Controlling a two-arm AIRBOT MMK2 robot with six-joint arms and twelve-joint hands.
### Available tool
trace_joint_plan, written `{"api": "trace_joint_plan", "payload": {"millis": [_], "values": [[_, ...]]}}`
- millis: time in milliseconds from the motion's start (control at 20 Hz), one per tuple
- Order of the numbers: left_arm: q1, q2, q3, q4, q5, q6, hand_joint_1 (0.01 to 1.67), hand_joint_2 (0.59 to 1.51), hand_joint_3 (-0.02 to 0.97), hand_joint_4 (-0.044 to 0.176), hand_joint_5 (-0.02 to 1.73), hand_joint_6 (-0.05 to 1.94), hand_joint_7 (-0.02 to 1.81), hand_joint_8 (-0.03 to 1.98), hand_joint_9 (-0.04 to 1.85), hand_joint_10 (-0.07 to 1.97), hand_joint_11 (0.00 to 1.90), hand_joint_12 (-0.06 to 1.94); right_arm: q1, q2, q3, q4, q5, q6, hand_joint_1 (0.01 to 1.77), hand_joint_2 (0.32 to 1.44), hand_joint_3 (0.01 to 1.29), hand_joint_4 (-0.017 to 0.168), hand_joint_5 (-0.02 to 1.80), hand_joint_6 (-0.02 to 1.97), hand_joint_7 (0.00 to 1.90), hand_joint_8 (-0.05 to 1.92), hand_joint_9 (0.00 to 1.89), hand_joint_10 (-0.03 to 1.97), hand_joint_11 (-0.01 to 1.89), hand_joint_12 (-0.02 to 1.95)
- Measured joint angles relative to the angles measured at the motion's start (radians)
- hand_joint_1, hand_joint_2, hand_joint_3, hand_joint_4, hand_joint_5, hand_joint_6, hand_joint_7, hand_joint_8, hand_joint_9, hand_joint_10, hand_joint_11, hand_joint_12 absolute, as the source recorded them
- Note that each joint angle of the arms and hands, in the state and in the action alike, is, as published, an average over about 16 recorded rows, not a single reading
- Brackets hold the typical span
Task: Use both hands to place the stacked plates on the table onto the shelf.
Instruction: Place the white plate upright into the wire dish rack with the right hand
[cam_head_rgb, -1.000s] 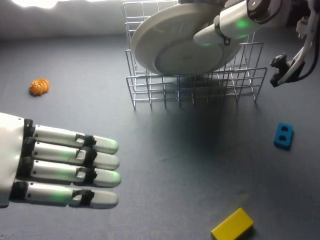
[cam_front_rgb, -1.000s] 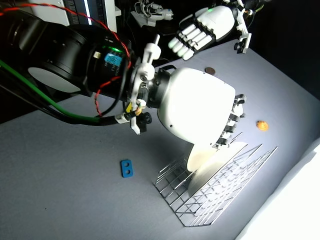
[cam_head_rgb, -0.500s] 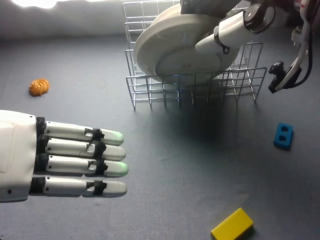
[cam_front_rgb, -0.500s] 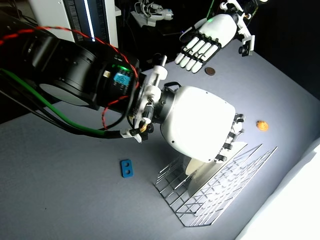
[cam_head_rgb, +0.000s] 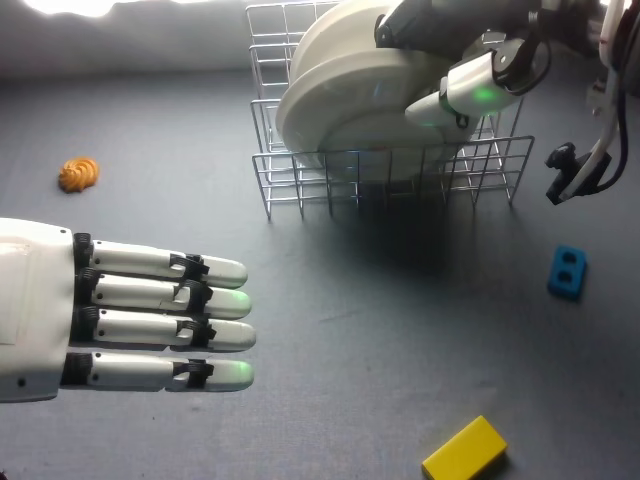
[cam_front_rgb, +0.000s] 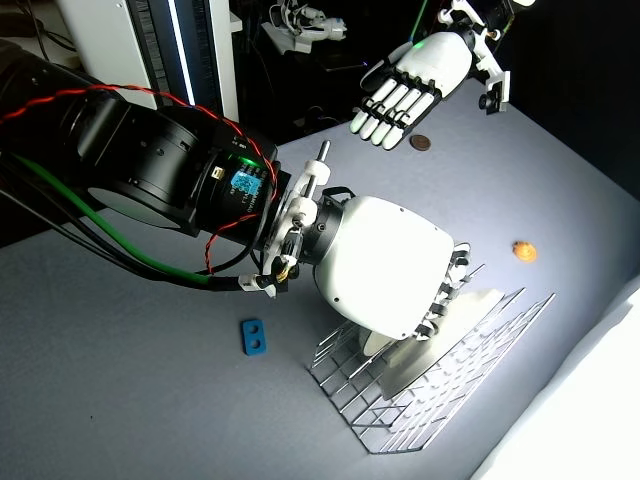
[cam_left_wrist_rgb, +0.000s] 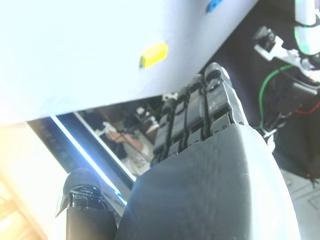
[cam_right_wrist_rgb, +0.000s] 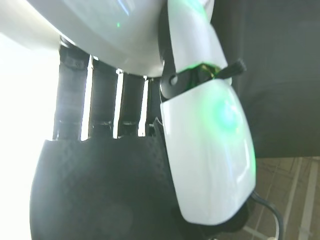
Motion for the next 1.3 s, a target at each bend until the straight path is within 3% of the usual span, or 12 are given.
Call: {"api": "trace_joint_plan", "payload": {"millis": [100, 350, 800, 950, 1300], "values": [[-0.001, 0.000, 0.000, 0.001, 0.001, 0.004, 0.02, 1.047, 0.020, 0.007, 0.02, 0.02, 0.02, 0.00, 0.02, 0.01, 0.02, 0.01, -0.005, -0.001, 0.002, 0.000, 0.001, -0.001, 1.35, 1.04, 0.02, -0.013, 0.85, 0.99, 1.01, 0.94, 0.99, 1.00, 0.85, 1.20], [-0.004, -0.001, 0.000, 0.002, 0.003, 0.008, 0.02, 1.047, 0.020, 0.007, 0.03, 0.02, 0.02, 0.00, 0.02, 0.01, 0.02, 0.01, -0.012, -0.002, 0.003, -0.001, 0.004, -0.003, 1.31, 1.05, 0.02, -0.011, 0.84, 0.86, 0.97, 0.74, 0.95, 0.80, 0.77, 1.24], [-0.007, -0.001, 0.001, 0.003, 0.000, 0.011, 0.02, 1.041, 0.020, 0.007, 0.03, 0.02, 0.02, 0.00, 0.02, 0.01, 0.02, 0.01, -0.007, 0.004, -0.009, -0.009, 0.009, -0.003, 1.21, 1.05, 0.01, -0.005, 0.82, 0.36, 0.93, 0.24, 0.88, 0.35, 0.58, 1.29], [-0.008, -0.001, 0.002, 0.005, -0.003, 0.011, 0.02, 1.038, 0.020, 0.007, 0.03, 0.02, 0.02, 0.00, 0.02, 0.01, 0.02, 0.01, 0.004, 0.011, -0.020, -0.020, 0.009, -0.003, 1.19, 1.04, 0.01, -0.005, 0.82, 0.19, 0.93, 0.10, 0.88, 0.29, 0.54, 1.30], [-0.009, -0.001, 0.004, 0.009, -0.009, 0.014, 0.02, 1.030, 0.020, 0.007, 0.03, 0.02, 0.02, 0.00, 0.02, 0.01, 0.02, 0.01, 0.049, 0.051, -0.069, -0.081, 0.007, -0.019, 1.15, 1.04, 0.02, -0.004, 0.82, 0.04, 0.94, 0.03, 0.86, 0.24, 0.46, 1.34]]}}
